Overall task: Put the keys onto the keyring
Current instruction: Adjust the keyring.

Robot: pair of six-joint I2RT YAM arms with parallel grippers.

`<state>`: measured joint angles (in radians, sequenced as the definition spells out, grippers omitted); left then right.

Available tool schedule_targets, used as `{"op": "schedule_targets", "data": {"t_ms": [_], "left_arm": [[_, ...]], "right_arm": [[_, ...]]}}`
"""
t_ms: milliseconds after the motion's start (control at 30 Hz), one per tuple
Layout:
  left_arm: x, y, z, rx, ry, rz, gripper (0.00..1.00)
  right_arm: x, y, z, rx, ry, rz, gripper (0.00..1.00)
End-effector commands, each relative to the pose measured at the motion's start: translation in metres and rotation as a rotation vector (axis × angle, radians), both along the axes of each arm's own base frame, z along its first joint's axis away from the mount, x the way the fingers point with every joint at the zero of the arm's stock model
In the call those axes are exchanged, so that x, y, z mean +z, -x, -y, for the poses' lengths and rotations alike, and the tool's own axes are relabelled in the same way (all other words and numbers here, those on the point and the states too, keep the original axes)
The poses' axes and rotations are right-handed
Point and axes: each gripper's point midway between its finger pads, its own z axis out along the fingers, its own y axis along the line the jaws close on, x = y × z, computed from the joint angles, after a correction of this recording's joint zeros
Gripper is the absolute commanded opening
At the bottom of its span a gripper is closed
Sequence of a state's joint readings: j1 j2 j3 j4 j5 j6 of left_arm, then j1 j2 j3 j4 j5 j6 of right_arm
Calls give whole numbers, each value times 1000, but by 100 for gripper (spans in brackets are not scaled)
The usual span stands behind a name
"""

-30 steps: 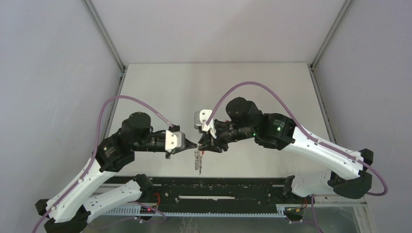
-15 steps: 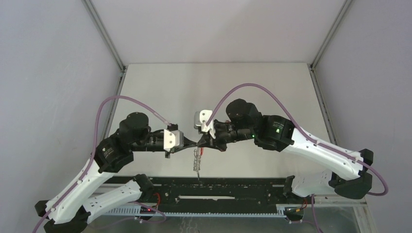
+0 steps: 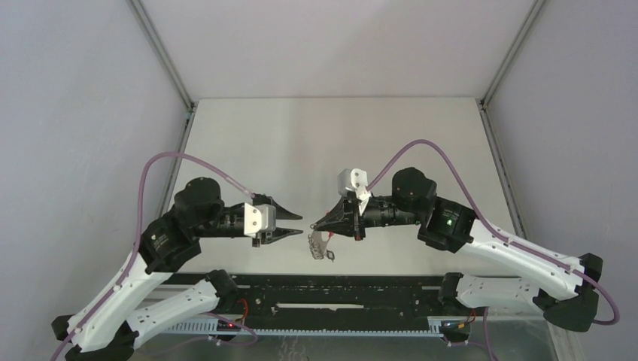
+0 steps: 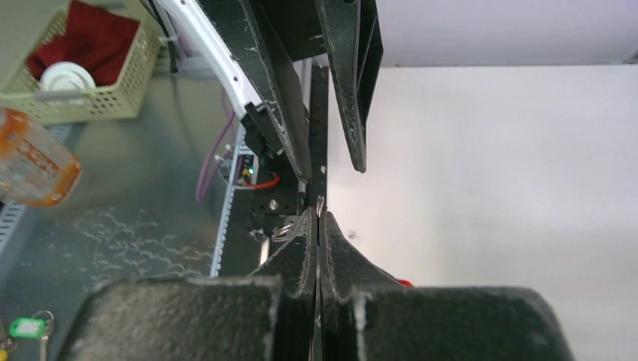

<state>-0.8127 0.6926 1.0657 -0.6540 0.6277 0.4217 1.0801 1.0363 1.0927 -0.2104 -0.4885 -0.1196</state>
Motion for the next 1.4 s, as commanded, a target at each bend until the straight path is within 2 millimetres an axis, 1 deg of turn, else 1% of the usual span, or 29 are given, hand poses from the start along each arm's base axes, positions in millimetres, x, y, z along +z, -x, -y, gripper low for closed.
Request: {"op": "schedule_targets", "data": {"t_ms": [0,133,233,367,500,633,933,1000,1100,1200,1233,1367], "left_arm": [[15,0,7,-8,73,-16,36],[14,3,11,-27,90,-45,33],[12,8,12,-48,92,-63,33],[15,18,11,-93,103,-79,32],[16,17,11,-87,108,-76,29],[20,18,12,-91,127,-80,23],[23,16,10,-68,136,-78,14],[23,15,11,-62,137,-82,14],[26,18,10,-70,143,-82,24],[26,24,10,-101,144,-93,26],[25,24,10,-103,143,-95,25],[23,21,10,-86,140,-95,14]], "right_arm": [[51,13,-4,70,-231,-9,0],[57,18,-5,89,-310,-37,0],[57,19,-7,97,-340,-50,0],[55,20,-8,98,-364,-52,0],[55,21,-11,101,-368,-52,0],[51,21,-16,105,-361,-57,0],[39,21,-23,102,-324,-73,0],[35,21,-25,105,-303,-83,0],[30,21,-27,103,-283,-87,0],[29,20,-28,100,-281,-85,0],[30,20,-28,102,-282,-85,0],[29,21,-29,109,-284,-85,0]]}}
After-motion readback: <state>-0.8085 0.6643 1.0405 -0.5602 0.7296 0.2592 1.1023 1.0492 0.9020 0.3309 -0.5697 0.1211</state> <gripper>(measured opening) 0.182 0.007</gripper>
